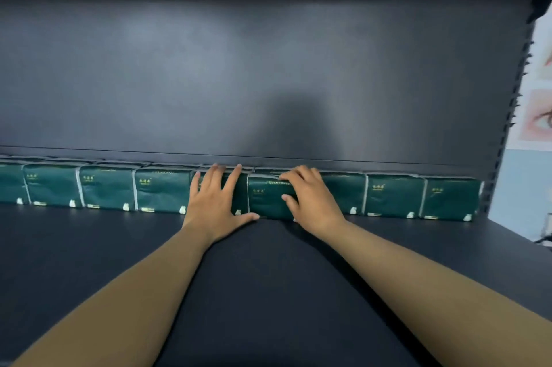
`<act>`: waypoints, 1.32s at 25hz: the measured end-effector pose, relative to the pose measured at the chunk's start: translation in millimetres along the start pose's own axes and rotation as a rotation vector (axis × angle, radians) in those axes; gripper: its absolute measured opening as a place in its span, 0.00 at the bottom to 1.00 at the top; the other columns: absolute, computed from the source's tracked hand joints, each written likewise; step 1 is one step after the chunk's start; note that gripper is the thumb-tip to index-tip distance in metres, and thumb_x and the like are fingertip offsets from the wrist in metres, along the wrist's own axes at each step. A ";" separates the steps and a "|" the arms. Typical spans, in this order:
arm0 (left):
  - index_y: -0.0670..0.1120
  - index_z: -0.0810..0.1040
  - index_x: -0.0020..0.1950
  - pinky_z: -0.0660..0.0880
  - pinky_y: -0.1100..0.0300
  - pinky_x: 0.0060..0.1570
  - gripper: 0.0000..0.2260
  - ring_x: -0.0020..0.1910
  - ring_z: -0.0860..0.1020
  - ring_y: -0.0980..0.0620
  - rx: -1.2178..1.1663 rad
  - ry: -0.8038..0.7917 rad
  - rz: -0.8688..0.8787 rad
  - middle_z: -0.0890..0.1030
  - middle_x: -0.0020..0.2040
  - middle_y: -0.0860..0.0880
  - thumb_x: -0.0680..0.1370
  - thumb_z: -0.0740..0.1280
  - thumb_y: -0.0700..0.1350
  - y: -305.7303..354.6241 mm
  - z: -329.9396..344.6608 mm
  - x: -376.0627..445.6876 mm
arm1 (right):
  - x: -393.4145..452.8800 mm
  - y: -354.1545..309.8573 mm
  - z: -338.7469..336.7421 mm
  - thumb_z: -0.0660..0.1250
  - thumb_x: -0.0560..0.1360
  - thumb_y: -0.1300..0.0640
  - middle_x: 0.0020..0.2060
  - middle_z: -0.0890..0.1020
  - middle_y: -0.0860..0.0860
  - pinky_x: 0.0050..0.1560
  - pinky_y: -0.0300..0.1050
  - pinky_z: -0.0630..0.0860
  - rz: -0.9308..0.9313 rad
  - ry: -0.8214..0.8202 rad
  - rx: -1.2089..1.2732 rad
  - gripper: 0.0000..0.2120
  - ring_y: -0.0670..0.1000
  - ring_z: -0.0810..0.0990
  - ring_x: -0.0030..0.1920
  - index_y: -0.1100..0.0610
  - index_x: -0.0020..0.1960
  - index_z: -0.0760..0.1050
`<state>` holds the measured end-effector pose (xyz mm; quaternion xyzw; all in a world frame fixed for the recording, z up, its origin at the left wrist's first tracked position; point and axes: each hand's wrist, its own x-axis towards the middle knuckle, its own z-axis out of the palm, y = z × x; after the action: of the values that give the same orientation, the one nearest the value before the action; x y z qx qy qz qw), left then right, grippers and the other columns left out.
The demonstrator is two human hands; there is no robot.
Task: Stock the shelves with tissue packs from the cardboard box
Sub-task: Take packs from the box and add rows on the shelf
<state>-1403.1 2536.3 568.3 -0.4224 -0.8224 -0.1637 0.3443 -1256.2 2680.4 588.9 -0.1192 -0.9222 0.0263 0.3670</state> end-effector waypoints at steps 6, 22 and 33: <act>0.48 0.62 0.75 0.56 0.44 0.71 0.49 0.65 0.67 0.42 -0.003 0.004 0.038 0.71 0.62 0.42 0.63 0.56 0.77 -3.8 8.6 7.0 | 2.1 6.7 18.4 0.64 0.77 0.52 0.72 0.60 0.52 0.68 0.54 0.63 0.079 -0.032 -0.134 0.27 0.53 0.54 0.73 0.52 0.73 0.59; 0.49 0.55 0.77 0.53 0.50 0.71 0.36 0.73 0.58 0.43 -0.151 -0.067 0.170 0.60 0.74 0.41 0.75 0.61 0.64 -22.9 -180.7 -205.7 | -195.7 -182.9 -111.8 0.65 0.76 0.55 0.64 0.70 0.54 0.66 0.52 0.64 0.147 0.133 -0.114 0.19 0.55 0.64 0.67 0.58 0.65 0.70; 0.47 0.73 0.69 0.74 0.46 0.56 0.33 0.61 0.76 0.40 -0.050 -0.635 0.163 0.75 0.65 0.38 0.72 0.62 0.68 -76.8 -115.8 -532.8 | -423.5 -270.0 -8.1 0.62 0.78 0.53 0.64 0.70 0.51 0.66 0.48 0.65 0.245 -0.318 0.023 0.20 0.52 0.64 0.67 0.54 0.69 0.67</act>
<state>-1199.2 2116.1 276.7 -0.5250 -0.8479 -0.0160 0.0719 -1007.4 2316.9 347.5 -0.2204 -0.9468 0.0999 0.2120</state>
